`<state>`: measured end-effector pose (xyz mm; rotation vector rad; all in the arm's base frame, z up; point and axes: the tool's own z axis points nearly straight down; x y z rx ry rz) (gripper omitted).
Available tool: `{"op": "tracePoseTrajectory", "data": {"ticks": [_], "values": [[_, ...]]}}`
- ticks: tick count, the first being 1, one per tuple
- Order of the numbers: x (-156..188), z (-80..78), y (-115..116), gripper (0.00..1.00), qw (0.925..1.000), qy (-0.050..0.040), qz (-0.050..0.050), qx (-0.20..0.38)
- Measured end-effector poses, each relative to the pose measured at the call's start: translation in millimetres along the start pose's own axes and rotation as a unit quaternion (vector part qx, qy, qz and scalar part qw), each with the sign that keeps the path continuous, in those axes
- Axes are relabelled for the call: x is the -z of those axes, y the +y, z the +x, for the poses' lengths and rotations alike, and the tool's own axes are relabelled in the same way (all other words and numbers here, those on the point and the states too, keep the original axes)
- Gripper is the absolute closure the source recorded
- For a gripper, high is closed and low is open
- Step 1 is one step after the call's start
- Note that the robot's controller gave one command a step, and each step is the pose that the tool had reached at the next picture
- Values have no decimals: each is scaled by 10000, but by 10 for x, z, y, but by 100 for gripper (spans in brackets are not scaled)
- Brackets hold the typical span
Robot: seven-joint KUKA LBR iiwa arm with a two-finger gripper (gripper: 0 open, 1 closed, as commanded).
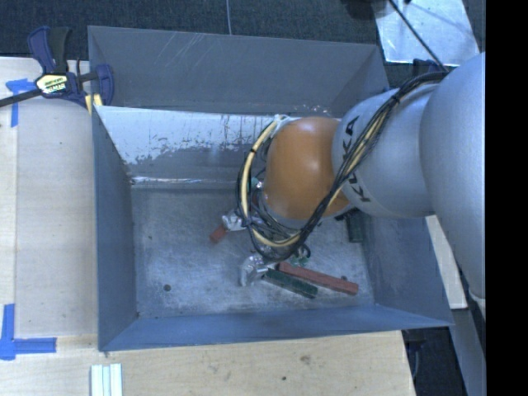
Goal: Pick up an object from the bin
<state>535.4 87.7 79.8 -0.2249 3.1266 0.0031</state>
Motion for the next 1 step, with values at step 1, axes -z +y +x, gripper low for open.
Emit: {"op": "tracePoseTrajectory", "data": {"ticks": [1], "values": [[0,-10,3,0,10000,-20,-4,-3]]}}
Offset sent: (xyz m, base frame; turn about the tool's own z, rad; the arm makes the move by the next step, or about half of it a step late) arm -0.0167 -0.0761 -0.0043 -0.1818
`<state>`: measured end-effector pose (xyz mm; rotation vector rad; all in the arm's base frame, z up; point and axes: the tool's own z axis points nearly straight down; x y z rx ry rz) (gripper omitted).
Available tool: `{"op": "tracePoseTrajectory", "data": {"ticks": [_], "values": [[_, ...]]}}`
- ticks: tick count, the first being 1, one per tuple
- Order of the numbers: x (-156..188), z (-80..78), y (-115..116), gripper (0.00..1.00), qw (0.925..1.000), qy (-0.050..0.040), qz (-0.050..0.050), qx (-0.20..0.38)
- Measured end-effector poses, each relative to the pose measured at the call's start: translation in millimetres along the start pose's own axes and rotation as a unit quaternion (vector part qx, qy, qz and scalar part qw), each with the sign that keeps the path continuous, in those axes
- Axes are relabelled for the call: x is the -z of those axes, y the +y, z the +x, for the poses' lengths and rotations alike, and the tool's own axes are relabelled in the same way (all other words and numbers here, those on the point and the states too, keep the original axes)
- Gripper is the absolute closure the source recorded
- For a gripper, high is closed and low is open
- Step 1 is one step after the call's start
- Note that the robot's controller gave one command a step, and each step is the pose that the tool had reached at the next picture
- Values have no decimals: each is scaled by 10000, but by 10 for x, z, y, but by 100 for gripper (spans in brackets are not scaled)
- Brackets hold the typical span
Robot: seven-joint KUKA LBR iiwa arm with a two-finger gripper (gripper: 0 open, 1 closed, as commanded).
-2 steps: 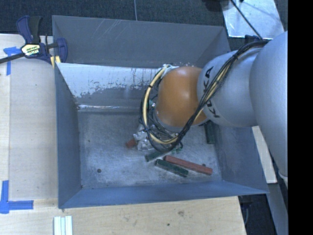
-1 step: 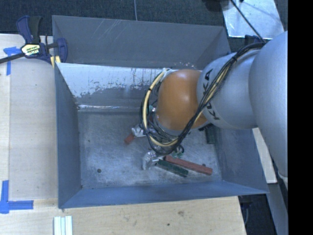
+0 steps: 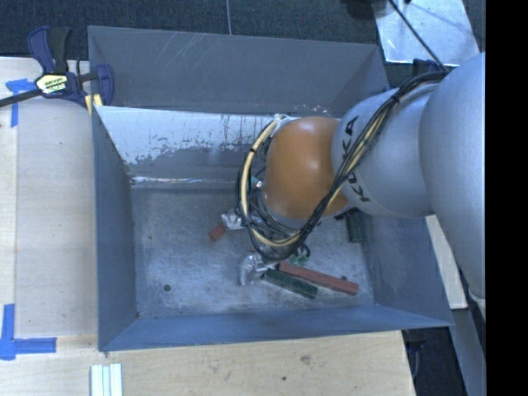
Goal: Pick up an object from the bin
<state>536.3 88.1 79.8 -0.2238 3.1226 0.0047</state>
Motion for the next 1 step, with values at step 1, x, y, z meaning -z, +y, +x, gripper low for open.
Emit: {"op": "tracePoseTrajectory", "data": {"ticks": [1], "values": [[2,242,-733,100,9960,-8,10,896]]}}
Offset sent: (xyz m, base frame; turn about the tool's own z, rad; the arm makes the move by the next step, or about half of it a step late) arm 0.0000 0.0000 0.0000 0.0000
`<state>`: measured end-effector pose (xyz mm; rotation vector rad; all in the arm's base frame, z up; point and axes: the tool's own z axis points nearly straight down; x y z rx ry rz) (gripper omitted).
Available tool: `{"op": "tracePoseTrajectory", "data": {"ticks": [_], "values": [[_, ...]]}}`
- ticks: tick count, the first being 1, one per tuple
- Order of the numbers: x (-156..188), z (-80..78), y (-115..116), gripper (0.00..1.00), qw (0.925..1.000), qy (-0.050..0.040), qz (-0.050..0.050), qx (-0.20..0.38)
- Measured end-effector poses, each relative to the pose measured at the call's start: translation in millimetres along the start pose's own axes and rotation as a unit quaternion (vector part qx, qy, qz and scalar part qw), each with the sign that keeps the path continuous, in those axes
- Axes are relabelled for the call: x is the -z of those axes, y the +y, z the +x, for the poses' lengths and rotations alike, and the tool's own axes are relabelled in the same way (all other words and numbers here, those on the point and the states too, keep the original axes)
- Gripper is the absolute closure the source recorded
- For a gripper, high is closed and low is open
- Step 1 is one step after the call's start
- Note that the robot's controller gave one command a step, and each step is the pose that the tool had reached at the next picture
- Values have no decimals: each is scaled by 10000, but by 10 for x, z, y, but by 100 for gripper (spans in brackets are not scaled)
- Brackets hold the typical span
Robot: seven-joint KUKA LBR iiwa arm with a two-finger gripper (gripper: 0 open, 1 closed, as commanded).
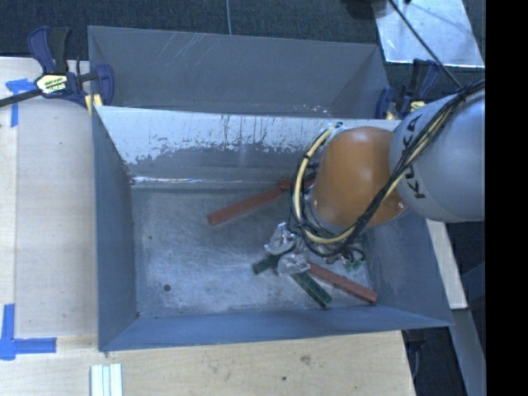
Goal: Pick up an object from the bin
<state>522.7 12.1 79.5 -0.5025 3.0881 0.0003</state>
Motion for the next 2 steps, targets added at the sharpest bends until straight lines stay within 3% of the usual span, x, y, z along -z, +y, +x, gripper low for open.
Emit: {"op": "tracePoseTrajectory", "data": {"ticks": [1,2], "values": [[0,0,0,100,10000,0,0,-2],[2076,-31,73,100,9999,44,-4,-153]]}}
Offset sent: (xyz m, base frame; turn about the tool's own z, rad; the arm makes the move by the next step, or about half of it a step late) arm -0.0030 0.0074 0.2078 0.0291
